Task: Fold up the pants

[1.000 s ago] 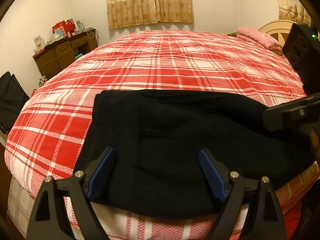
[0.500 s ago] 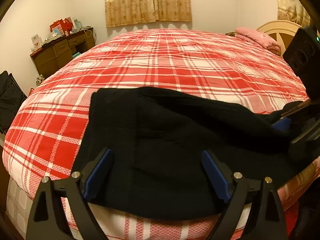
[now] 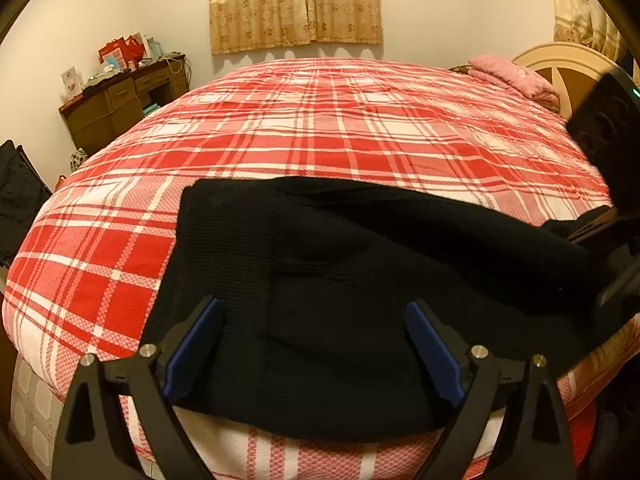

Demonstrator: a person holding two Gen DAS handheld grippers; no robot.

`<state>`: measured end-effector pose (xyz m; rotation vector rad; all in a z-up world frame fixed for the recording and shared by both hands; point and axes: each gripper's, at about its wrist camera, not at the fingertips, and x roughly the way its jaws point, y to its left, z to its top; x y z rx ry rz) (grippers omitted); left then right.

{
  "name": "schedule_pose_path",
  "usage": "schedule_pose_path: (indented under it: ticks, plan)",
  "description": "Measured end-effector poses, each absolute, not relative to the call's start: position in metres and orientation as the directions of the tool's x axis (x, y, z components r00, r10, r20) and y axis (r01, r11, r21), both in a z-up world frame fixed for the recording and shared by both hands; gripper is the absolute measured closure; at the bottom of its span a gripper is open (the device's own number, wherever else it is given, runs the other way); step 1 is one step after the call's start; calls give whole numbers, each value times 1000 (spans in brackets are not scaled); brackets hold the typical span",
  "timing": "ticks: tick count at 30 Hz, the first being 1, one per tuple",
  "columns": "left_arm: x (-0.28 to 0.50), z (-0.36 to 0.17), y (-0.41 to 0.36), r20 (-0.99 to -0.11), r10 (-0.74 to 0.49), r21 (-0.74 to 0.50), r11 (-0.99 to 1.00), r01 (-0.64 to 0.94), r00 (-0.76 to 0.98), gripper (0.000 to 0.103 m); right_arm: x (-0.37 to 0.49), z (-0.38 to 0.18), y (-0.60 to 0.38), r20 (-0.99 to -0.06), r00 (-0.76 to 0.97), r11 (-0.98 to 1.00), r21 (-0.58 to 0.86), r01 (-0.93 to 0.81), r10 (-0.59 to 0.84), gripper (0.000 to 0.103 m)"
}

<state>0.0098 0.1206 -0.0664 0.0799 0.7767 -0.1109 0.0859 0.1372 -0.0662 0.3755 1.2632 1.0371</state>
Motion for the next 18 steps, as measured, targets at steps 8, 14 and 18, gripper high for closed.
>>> schedule_pose_path:
  ticks: [8, 14, 18]
  plan:
    - [11, -66, 121, -706, -75, 25, 991, 130, 704, 7, 118, -66, 156, -543, 169, 553, 695, -460, 823, 15]
    - [11, -69, 119, -709, -68, 36, 991, 133, 702, 7, 135, -48, 127, -614, 319, 682, 550, -482, 721, 21]
    - [12, -71, 118, -710, -66, 41, 990, 134, 701, 7, 159, -60, 105, -638, 293, 694, 576, -432, 712, 33]
